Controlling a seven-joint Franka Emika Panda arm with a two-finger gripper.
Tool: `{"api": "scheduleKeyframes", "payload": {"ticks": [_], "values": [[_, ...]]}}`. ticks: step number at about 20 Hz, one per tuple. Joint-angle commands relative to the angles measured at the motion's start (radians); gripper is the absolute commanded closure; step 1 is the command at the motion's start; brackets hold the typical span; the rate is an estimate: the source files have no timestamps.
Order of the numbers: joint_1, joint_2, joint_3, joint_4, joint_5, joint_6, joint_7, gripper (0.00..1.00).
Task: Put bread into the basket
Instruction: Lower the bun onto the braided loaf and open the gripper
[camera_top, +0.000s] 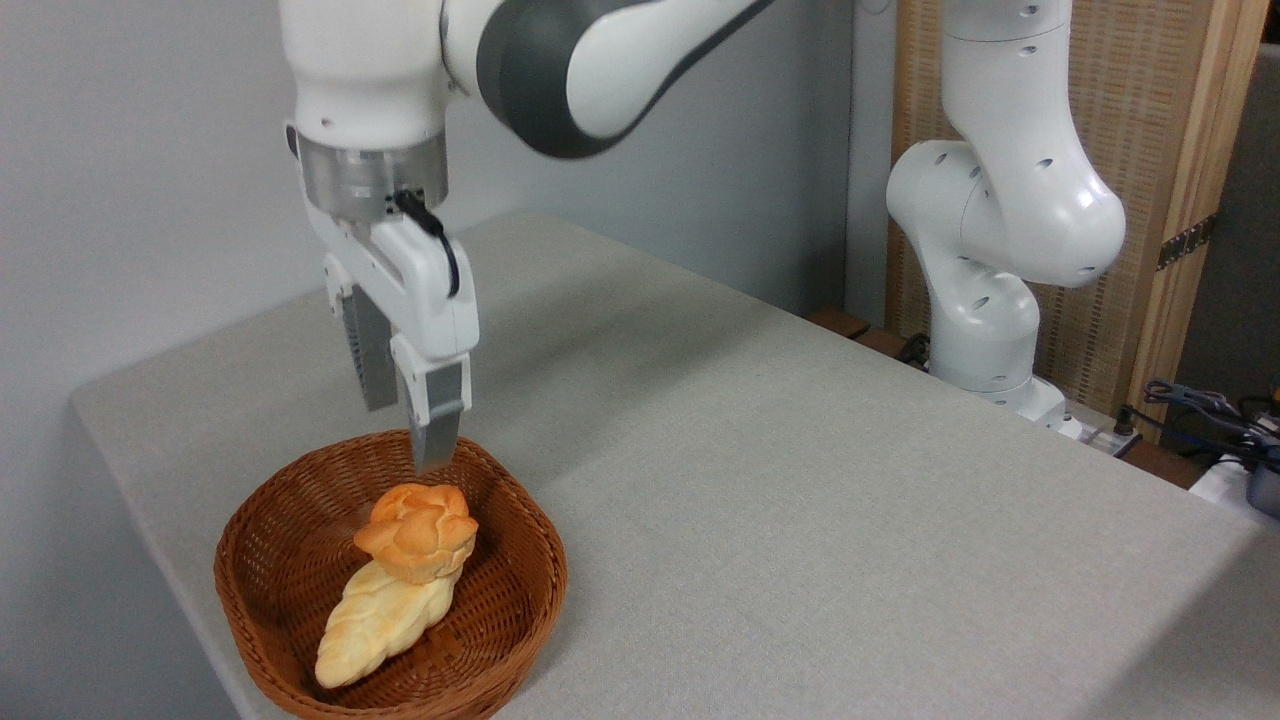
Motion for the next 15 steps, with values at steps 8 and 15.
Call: {"api": "scheduleKeyframes", "payload": {"ticks": [8,15], "values": [[0.004,-0.137,0.001,0.066,0.092,-0.269,-0.116,0.0],[0.033,-0.142,0.002,0.072,0.113,-0.317,-0.11,0.0]]}}
